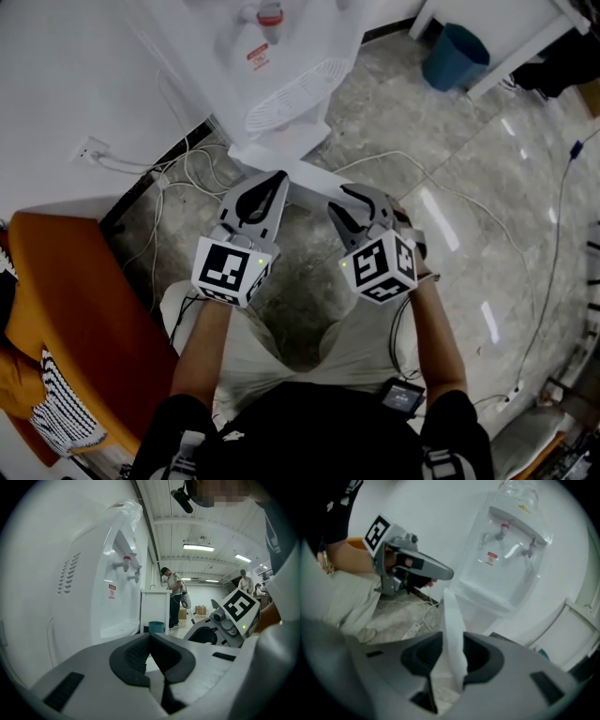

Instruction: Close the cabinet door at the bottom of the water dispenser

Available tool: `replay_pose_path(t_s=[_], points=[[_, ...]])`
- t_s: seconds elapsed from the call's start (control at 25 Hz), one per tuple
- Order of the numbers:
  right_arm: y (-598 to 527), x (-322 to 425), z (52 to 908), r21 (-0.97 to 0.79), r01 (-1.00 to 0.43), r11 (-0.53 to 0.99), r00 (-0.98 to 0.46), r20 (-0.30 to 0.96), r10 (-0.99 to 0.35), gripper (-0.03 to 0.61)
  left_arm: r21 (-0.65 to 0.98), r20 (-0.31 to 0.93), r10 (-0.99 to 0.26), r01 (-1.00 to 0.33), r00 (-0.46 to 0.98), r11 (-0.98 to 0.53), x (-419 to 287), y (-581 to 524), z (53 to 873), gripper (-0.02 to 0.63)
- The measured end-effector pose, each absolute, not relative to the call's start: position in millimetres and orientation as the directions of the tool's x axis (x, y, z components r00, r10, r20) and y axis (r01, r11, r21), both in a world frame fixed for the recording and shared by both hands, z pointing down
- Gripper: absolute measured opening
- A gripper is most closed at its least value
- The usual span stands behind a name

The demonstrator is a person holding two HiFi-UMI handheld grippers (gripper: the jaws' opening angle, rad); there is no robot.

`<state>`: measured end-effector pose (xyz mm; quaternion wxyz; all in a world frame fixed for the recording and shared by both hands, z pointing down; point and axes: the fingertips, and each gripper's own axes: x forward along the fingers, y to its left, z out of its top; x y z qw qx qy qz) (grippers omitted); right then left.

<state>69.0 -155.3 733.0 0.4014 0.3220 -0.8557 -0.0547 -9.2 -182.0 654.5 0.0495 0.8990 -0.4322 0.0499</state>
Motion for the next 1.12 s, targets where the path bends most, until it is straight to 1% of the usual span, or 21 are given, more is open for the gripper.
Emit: replay_pose_path(t_s=[0.6, 0.88, 1.12], points=[[-165, 74, 742, 0.443, -0.463, 0.768, -0.400, 0.668, -0.627, 0.146, 0.064, 0.137, -0.766, -0.778, 0.628, -0.626, -6, -185, 662, 0.006], [-181, 83, 742, 0.525, -0.451, 0.722, -0.329, 0.654, -0.681, 0.146, 0.076, 0.134, -0.761, -0.772, 0.635, -0.631, -5, -187, 664, 0.008], [-202, 92, 743, 0.524, -0.523, 0.673, -0.300, 0.626, -0.720, 0.146, 0.093, 0.134, -0.763, -0.775, 0.632, -0.625, -6, -189, 667, 0.007]])
